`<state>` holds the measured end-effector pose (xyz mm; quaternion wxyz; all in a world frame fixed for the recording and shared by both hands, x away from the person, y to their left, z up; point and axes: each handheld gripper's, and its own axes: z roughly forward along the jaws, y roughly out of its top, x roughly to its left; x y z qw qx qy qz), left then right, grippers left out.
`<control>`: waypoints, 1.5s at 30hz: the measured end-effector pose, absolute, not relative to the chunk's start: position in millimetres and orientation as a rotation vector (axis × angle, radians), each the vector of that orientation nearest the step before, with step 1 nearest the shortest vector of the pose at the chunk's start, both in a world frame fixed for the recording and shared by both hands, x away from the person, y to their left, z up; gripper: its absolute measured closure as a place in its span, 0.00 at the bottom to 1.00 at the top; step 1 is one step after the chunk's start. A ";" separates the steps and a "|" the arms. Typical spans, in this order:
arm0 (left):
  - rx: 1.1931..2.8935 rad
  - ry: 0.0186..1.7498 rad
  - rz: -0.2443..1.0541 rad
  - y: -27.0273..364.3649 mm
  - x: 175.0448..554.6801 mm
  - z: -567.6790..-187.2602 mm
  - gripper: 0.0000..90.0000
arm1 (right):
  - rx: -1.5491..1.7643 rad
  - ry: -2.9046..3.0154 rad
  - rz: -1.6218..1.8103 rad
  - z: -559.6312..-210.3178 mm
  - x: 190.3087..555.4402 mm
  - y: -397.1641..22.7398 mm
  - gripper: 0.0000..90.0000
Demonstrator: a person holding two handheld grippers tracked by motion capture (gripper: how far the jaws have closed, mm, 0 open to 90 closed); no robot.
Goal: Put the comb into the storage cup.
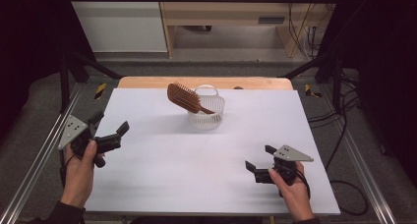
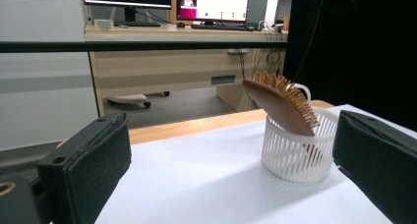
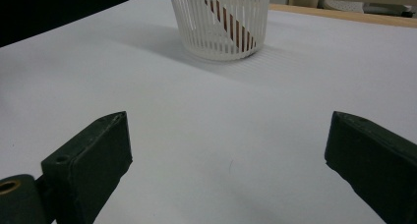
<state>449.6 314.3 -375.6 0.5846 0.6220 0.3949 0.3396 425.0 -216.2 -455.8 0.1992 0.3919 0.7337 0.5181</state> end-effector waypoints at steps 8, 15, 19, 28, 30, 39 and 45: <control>1.480 0.934 0.786 315.2 443.9 -391.4 0.02 | 1.095 2.051 1.449 -455.8 425.0 -216.2 0.05; 1.486 0.941 0.780 316.5 439.1 -399.5 0.02 | 1.094 2.052 1.447 -455.9 425.0 -216.0 0.05; 1.487 0.942 0.775 318.1 437.2 -403.5 0.02 | 1.094 2.053 1.446 -455.7 424.9 -216.1 0.05; 1.472 0.967 0.756 321.9 431.7 -416.5 0.02 | 1.089 2.042 1.445 -454.7 424.6 -218.8 0.05; 1.472 0.972 0.748 322.2 430.2 -419.8 0.02 | 1.094 2.031 1.447 -454.2 424.2 -220.2 0.05; 1.478 0.986 0.735 323.2 425.3 -432.9 0.02 | 1.094 1.977 1.454 -452.0 423.4 -229.3 0.05; 1.469 0.986 0.732 322.6 421.4 -435.6 0.02 | 1.085 1.953 1.448 -451.9 423.1 -234.7 0.05</control>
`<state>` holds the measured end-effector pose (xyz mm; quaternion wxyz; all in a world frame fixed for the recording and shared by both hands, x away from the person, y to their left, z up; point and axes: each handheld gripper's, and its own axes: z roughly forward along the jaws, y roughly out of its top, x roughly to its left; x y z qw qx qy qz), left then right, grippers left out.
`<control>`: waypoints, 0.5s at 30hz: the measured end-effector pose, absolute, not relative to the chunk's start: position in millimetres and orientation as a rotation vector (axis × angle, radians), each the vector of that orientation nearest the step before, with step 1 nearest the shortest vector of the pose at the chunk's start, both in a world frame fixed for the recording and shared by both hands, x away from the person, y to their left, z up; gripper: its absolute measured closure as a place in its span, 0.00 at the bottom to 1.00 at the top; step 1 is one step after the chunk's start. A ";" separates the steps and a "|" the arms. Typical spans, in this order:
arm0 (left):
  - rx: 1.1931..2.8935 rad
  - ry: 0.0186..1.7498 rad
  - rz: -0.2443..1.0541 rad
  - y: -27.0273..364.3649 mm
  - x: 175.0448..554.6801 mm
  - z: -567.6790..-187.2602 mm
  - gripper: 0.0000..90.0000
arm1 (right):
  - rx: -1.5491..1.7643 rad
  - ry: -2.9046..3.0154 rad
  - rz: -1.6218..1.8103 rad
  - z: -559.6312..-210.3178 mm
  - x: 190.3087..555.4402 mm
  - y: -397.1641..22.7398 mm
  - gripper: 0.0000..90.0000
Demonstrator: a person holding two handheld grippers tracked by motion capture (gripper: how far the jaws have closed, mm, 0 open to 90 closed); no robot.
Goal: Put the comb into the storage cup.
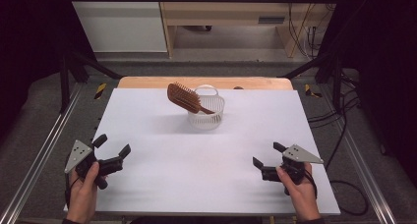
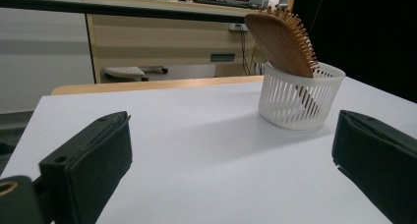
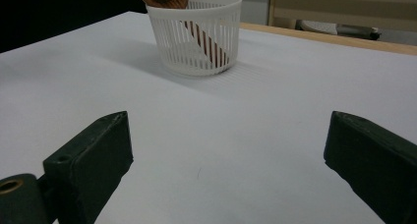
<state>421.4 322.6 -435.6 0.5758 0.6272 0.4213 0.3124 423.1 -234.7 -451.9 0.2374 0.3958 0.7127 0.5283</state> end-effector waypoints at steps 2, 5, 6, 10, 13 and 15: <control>1.465 0.984 0.730 322.2 420.0 -435.9 0.02 | 1.081 1.944 1.445 -452.1 423.0 -236.2 0.05; 1.466 0.981 0.724 321.2 417.6 -436.8 0.02 | 1.069 1.927 1.440 -452.7 423.3 -238.6 0.05; 1.464 0.981 0.721 320.6 416.9 -437.3 0.02 | 1.064 1.922 1.440 -452.9 423.3 -239.5 0.05; 1.471 0.974 0.709 317.7 414.3 -439.2 0.02 | 1.060 1.894 1.449 -453.6 423.3 -242.3 0.05; 1.474 0.967 0.702 315.4 412.8 -440.2 0.02 | 1.040 1.879 1.451 -454.2 423.6 -244.8 0.05; 1.475 0.966 0.697 314.4 411.5 -440.9 0.02 | 1.035 1.871 1.453 -454.7 423.7 -246.3 0.05</control>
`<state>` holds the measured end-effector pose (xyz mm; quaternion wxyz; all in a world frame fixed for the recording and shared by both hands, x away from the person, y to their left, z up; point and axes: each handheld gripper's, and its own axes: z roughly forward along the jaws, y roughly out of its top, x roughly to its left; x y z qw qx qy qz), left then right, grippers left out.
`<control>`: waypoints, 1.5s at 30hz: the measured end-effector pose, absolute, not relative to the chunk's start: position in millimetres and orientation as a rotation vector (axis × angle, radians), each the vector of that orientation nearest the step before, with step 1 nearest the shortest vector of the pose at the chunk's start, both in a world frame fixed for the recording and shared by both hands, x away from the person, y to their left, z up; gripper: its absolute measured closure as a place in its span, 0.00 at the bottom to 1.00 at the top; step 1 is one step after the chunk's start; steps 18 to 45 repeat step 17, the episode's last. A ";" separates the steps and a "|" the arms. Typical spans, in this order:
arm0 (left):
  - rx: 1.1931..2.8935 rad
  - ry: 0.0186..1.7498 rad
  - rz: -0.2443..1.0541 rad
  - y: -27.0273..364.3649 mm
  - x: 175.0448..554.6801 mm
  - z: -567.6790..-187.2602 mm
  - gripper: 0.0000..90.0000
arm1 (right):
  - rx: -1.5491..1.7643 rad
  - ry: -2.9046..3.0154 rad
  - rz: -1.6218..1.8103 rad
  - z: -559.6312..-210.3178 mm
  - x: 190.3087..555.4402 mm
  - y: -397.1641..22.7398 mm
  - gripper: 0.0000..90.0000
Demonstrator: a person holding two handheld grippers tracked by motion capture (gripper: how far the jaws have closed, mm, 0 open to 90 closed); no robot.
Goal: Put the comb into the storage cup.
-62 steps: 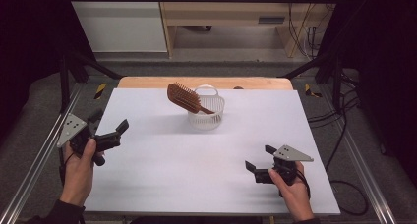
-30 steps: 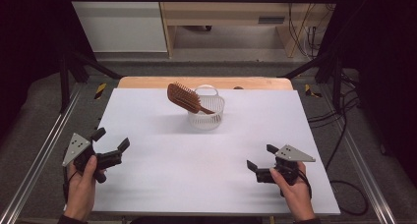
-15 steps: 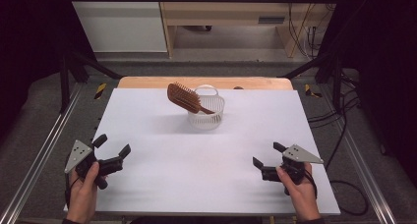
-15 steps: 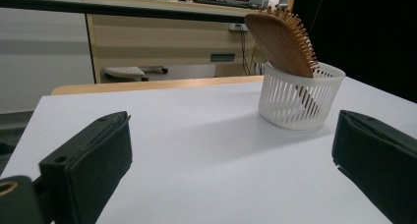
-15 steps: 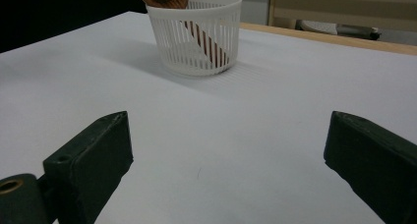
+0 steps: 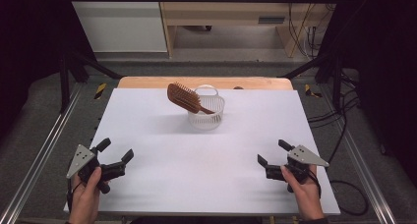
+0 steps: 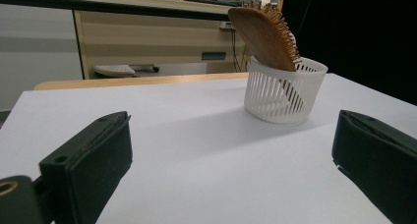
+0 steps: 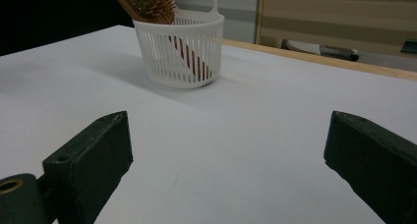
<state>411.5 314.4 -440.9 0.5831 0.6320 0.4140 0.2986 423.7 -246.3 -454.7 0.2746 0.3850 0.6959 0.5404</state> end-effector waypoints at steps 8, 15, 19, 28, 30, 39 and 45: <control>1.459 0.958 0.686 311.7 402.0 -440.8 0.02 | 0.993 1.848 1.469 -455.6 422.7 -248.6 0.04; 1.434 0.953 0.753 318.4 395.2 -436.5 0.02 | 0.984 1.839 1.468 -456.4 422.7 -247.4 0.04; 1.431 0.964 0.767 321.9 397.0 -436.8 0.02 | 0.990 1.834 1.469 -457.4 423.4 -247.5 0.04; 1.431 0.964 0.767 321.9 397.0 -436.8 0.02 | 0.990 1.834 1.469 -457.4 423.4 -247.5 0.04; 1.431 0.964 0.767 321.9 397.0 -436.8 0.02 | 0.990 1.834 1.469 -457.4 423.4 -247.5 0.04; 1.431 0.964 0.767 321.9 397.0 -436.8 0.02 | 0.990 1.834 1.469 -457.4 423.4 -247.5 0.04; 1.431 0.964 0.767 321.9 397.0 -436.8 0.02 | 0.990 1.834 1.469 -457.4 423.4 -247.5 0.04</control>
